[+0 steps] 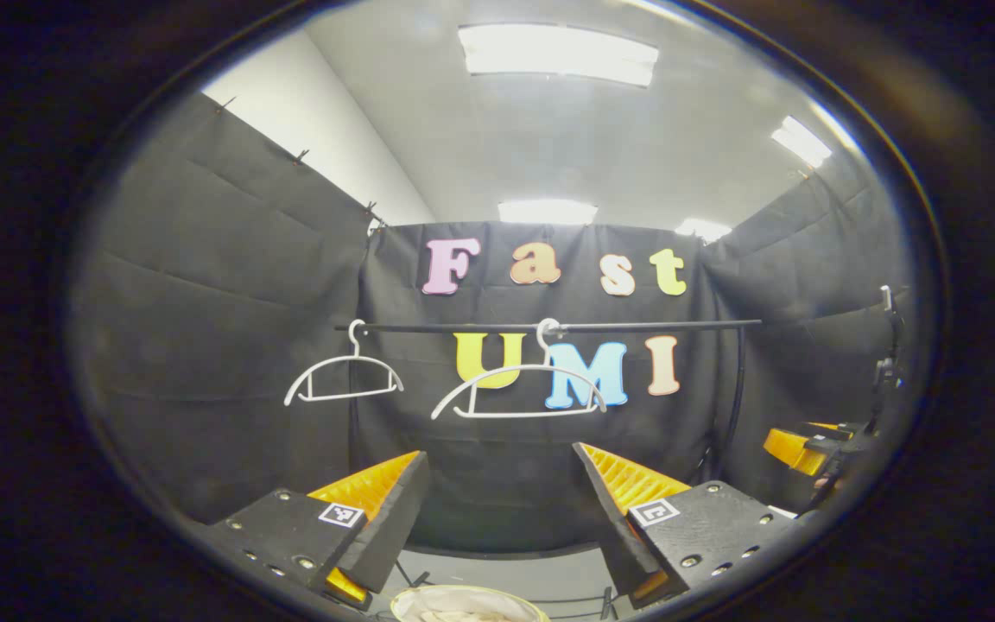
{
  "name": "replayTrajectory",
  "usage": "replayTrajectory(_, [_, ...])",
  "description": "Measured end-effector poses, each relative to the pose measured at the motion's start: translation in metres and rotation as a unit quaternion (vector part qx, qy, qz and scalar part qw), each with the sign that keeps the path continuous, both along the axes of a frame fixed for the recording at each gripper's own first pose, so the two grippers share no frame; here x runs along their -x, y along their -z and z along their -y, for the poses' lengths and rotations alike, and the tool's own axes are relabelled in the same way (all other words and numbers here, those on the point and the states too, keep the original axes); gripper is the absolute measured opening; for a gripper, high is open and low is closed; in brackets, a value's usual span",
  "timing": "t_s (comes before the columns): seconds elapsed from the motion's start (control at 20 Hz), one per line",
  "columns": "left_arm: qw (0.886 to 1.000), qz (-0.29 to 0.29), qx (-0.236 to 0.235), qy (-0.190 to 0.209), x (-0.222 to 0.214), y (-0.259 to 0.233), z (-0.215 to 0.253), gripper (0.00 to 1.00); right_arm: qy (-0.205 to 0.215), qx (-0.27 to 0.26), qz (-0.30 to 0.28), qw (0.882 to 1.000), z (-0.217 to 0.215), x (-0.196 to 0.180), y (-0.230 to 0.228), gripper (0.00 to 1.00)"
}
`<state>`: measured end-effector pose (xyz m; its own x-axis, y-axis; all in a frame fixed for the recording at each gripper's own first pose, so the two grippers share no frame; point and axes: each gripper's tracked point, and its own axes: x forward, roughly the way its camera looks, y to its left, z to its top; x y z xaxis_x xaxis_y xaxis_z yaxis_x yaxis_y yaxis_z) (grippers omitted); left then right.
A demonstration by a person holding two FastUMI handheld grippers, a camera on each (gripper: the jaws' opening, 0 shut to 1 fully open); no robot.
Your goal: Grasp the clothes on the hanger with both hands and then place them into the laundry hamper below.
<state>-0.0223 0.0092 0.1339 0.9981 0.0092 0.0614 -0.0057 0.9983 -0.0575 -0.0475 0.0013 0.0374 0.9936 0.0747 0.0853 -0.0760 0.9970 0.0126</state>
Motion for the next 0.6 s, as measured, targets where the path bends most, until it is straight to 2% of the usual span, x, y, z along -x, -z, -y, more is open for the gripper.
replayTrajectory(0.25, [1.000, 0.002, 0.012, -0.002, 0.010, 0.024, -0.021, 0.95, 0.016, 0.012, -0.030, 0.999, 0.007, 0.014, 0.031, 0.98])
replayTrajectory(0.4, [1.000, -0.009, -0.011, -0.004, 0.015, 0.042, -0.028, 0.95, 0.026, 0.019, -0.045, 0.998, 0.014, 0.016, 0.047, 0.98])
replayTrajectory(0.6, [0.999, -0.030, -0.034, -0.002, 0.018, 0.059, -0.028, 0.95, 0.032, 0.009, -0.048, 0.998, 0.017, 0.005, 0.040, 0.98])
